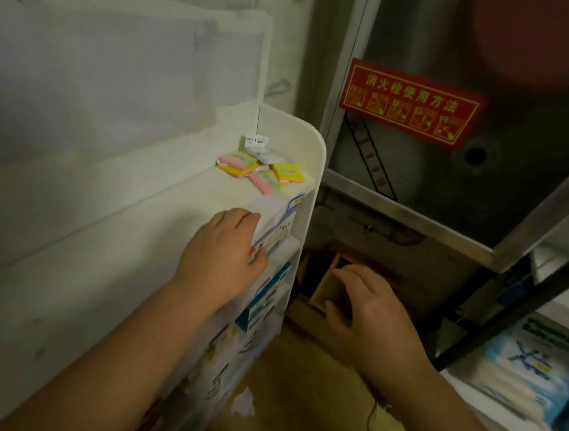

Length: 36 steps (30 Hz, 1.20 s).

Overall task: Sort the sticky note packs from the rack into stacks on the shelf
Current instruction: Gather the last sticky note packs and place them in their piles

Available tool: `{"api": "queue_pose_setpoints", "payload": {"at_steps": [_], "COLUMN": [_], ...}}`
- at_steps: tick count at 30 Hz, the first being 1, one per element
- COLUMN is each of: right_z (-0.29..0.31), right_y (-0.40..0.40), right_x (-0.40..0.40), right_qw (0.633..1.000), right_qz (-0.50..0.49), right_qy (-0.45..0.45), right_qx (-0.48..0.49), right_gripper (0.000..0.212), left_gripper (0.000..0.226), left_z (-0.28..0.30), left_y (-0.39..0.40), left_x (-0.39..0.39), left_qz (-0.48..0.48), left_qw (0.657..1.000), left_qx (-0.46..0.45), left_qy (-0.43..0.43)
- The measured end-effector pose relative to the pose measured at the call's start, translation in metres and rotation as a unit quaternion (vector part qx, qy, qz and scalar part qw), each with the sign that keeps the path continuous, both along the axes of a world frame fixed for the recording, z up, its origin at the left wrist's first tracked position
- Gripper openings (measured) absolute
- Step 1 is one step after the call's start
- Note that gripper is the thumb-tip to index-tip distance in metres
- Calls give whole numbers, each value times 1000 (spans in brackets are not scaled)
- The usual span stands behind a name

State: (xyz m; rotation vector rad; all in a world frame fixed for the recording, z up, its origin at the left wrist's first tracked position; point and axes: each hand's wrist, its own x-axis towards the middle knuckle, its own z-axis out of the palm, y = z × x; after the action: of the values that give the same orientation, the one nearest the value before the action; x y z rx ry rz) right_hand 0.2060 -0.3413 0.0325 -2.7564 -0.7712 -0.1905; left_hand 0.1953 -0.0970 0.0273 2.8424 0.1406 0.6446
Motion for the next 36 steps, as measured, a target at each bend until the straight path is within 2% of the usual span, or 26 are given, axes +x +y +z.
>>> {"api": "queue_pose_setpoints", "payload": {"at_steps": [5,12,16,22,25,28,31,36], "right_z": [-8,-25,-26,-36,-41,-47,-52,-54], "right_y": [16,22,43,85,110,136,154,157], "right_x": [49,157,219,307,347,379,400,410], "right_qw": [1000,999,997,992,988,983,975,975], "right_qz": [6,-1,40,110,139,171,200,215], "right_qy": [21,47,45,47,49,71,96,44], "right_qx": [6,28,41,49,46,21,-33,-27], "right_gripper": [51,49,41,45,45,47,32,24], "left_gripper": [47,52,51,49,53,53,55,52], "left_z": [-9,-24,-24,-25,-22,-20,-17,-17], "left_y": [15,28,33,25,19,14,11,7], "left_x": [27,59,77,101,108,111,117,126], "left_qz": [7,50,103,163,193,210,227,242], "left_qw": [1000,997,993,984,976,972,967,964], "left_qx": [-17,-31,-23,-2,-21,-29,-18,-5], "left_qy": [11,46,61,76,98,104,109,107]}}
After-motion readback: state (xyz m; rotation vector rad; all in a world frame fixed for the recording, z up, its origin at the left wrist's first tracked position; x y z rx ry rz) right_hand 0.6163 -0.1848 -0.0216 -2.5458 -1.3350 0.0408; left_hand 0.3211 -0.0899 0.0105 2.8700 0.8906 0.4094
